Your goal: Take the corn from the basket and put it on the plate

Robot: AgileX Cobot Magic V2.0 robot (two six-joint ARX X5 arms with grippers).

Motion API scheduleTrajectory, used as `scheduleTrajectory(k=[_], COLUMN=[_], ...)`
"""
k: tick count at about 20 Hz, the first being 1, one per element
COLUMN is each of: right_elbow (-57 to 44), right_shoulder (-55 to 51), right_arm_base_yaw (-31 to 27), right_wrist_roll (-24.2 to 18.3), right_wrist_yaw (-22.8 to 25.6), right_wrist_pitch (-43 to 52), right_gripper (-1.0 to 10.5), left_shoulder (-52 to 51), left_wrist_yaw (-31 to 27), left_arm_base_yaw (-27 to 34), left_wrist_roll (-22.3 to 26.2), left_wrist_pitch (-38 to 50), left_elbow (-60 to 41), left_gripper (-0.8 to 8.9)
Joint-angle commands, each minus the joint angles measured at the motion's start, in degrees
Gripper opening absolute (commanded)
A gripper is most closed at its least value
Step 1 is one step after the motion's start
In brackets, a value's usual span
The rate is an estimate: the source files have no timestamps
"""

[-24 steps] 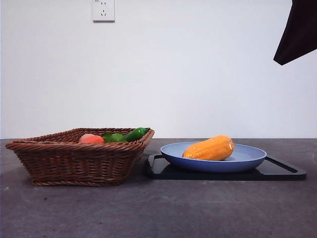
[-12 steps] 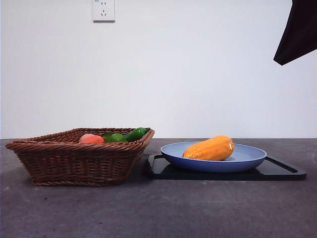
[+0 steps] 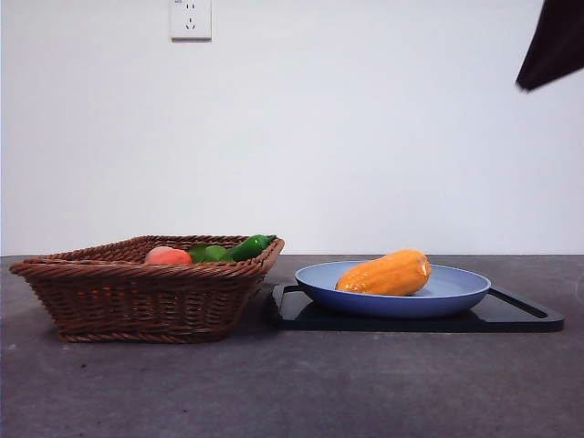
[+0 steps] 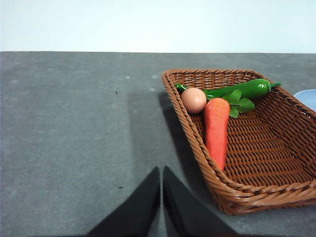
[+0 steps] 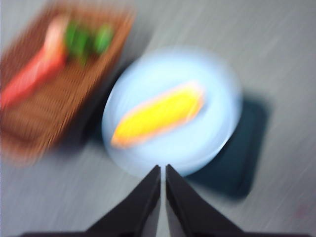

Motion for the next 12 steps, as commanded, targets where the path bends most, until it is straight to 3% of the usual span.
scheduleTrajectory(k=[1, 6, 12], right_elbow=[-4.7, -22.53, -31.04], right_shoulder=[-5.35, -23.89, -37.42], right_arm_base_yaw=[-3.04, -14.64, -18.1], right_wrist_roll=[-0.44, 1.31, -1.55], right_wrist_yaw=[0.11, 0.22, 0.26], right_wrist_pitch=[7.04, 20.92, 21.86], right_gripper=[0.0, 0.0, 0.0], left_shoulder=[-0.11, -0.11, -0.11], left_wrist_yaw=[-0.07, -0.07, -0.07], left_arm_base_yaw=[0.11, 0.11, 0.11], left_wrist_roll=[-0.26, -0.26, -0.26], left_wrist_pitch=[0.52, 0.52, 0.5], left_elbow=[-1.62, -1.62, -1.62], left_gripper=[0.08, 0.08, 0.08])
